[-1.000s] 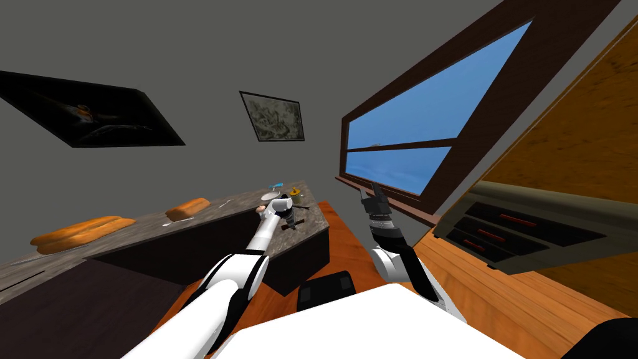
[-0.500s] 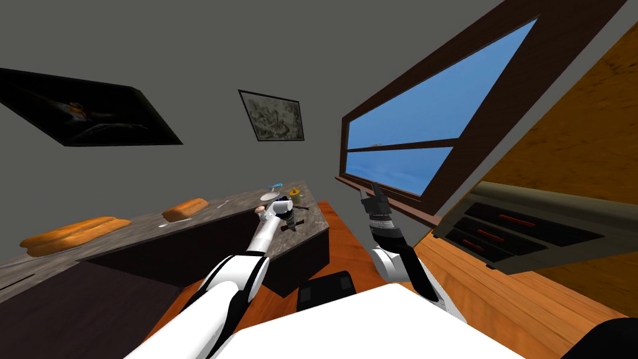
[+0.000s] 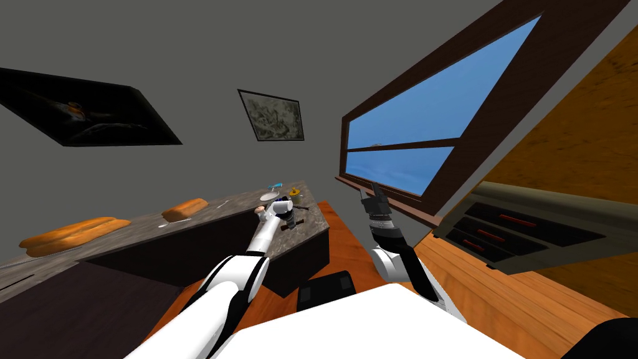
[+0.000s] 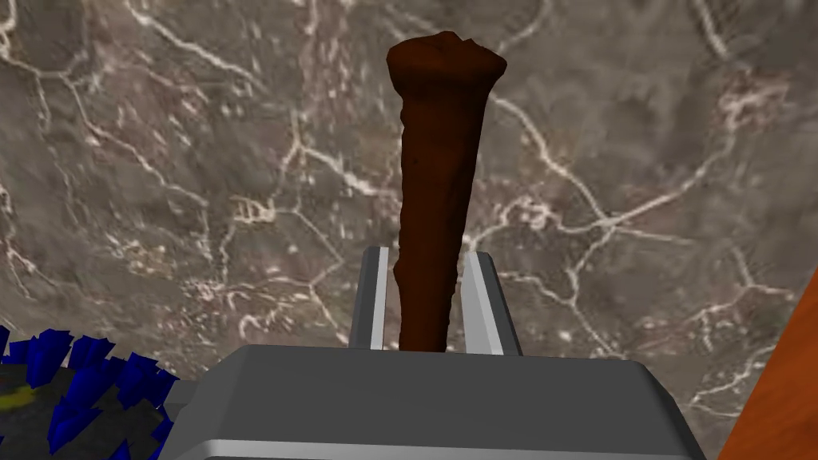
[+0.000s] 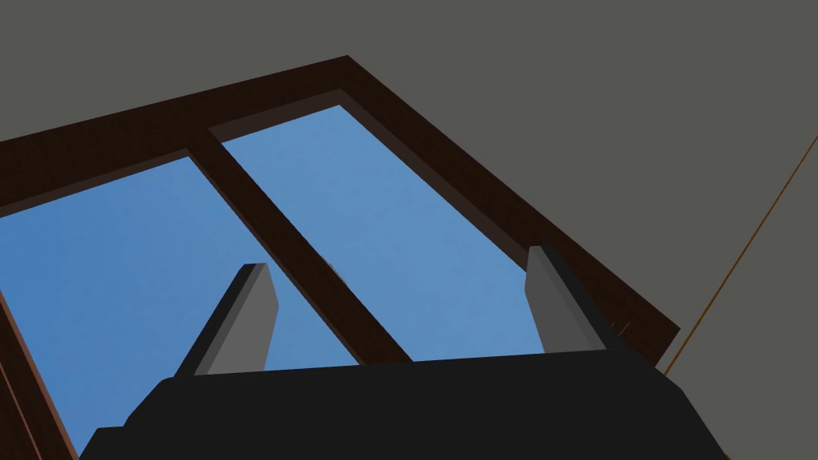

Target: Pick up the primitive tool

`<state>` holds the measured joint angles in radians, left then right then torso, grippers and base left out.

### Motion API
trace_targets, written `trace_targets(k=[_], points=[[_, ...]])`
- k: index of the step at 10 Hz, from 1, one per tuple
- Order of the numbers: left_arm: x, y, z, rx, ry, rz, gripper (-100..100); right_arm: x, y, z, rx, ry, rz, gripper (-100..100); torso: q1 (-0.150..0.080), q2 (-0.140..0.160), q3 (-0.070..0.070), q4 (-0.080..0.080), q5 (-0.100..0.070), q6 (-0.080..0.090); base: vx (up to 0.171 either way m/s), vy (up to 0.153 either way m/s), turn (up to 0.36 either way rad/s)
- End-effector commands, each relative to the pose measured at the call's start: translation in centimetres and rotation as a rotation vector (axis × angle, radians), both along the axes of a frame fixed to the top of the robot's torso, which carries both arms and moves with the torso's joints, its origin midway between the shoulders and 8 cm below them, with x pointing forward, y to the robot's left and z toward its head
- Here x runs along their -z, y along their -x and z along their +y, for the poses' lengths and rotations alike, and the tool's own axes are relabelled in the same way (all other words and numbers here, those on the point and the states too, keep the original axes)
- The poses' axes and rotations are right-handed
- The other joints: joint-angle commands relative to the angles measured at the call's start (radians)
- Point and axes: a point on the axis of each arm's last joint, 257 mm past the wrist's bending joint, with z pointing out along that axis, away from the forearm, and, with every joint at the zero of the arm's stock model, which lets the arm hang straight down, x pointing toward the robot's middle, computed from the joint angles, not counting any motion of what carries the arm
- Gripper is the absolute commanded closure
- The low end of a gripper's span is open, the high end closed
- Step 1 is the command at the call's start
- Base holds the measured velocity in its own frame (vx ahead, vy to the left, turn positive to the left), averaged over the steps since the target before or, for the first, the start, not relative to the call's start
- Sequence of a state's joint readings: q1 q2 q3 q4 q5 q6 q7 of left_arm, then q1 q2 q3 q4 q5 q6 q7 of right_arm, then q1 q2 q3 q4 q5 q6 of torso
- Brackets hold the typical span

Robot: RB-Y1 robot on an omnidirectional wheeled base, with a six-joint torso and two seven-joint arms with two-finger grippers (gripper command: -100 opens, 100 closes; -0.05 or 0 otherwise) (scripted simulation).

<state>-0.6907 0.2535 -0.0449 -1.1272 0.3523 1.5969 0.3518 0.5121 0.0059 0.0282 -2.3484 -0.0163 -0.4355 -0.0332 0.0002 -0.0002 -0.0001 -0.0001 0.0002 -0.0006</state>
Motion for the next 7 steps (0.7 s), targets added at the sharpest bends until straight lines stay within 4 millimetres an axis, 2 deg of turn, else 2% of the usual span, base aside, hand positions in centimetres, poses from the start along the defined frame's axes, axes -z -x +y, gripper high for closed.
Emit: trace_targets(k=[1,2,3,5,6,7], points=[[0.0,0.0,0.0,0.0,0.0,0.0,100,0.0,0.0,0.0,0.0,0.0,0.0,0,0.0,0.0,0.0,0.0,0.0,0.0,0.0,0.0,0.0],[0.0,0.0,0.0,0.0,0.0,0.0,0,0.0,0.0,0.0,0.0,0.0,0.0,0,0.0,0.0,0.0,0.0,0.0,0.0,0.0,0.0,0.0],[-0.9,0.0,-0.1,0.002,0.0,-0.002,100,0.0,0.0,0.0,0.0,0.0,0.0,0,0.0,0.0,0.0,0.0,0.0,0.0,-0.012,0.007,0.011],[-1.9,-0.1,-0.2,0.003,0.0,-0.001,100,0.0,0.0,0.0,0.0,0.0,0.0,0,0.0,0.002,0.001,0.001,0.0,0.0,-0.017,0.01,0.012],[-1.5,0.0,-0.2,0.003,0.001,-0.004,100,0.0,0.0,0.0,0.0,0.0,0.0,0,0.0,0.002,0.001,0.001,0.0,0.0,-0.007,0.004,0.002],[-1.5,0.0,-0.2,0.003,0.0,-0.002,0,0.0,0.0,0.0,0.0,0.0,0.0,0,0.0,0.001,0.001,0.0,0.0,0.0,0.0,0.0,0.0]])
